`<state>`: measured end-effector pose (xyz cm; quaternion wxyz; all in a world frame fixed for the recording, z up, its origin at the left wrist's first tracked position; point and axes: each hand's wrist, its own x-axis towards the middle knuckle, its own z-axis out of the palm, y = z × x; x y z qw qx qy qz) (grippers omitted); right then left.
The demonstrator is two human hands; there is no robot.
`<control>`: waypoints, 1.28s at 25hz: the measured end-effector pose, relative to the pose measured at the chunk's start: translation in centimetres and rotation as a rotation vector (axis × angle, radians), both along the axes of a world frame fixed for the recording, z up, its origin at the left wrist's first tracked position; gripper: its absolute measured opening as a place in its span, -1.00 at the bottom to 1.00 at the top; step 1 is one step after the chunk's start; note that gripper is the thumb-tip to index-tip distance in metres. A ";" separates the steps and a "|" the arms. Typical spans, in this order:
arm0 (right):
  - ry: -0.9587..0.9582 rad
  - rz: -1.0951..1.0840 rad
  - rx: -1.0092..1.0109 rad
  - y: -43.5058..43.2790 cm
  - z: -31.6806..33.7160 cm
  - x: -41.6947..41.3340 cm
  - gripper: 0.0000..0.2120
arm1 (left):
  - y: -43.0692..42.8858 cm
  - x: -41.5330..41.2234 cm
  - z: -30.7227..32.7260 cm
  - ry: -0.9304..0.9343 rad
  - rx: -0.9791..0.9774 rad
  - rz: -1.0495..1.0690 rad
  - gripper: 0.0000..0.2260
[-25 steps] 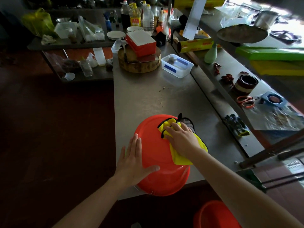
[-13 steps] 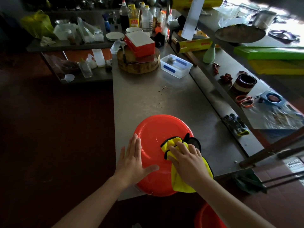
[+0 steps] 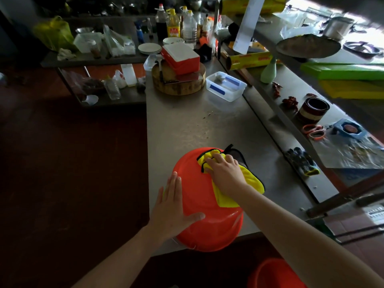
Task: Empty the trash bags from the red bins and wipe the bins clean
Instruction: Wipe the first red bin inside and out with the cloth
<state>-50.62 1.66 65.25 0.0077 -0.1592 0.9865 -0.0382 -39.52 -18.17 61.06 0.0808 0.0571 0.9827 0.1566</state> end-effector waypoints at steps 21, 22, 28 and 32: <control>-0.046 -0.105 0.000 -0.1 0.4 -1.6 -0.62 | 0.4 -0.1 -0.1 0.013 0.000 0.030 0.23; -0.040 -0.127 0.016 0.3 0.3 -1.4 -0.63 | 0.5 -0.1 -0.1 0.014 0.000 0.029 0.23; -0.038 -0.157 0.001 -4.5 0.2 0.4 -0.67 | 0.2 -0.1 0.2 -0.004 -0.019 0.025 0.24; -0.031 0.007 -0.011 -7.6 -0.3 2.2 -0.66 | 0.4 -0.2 0.1 -0.016 0.031 0.049 0.26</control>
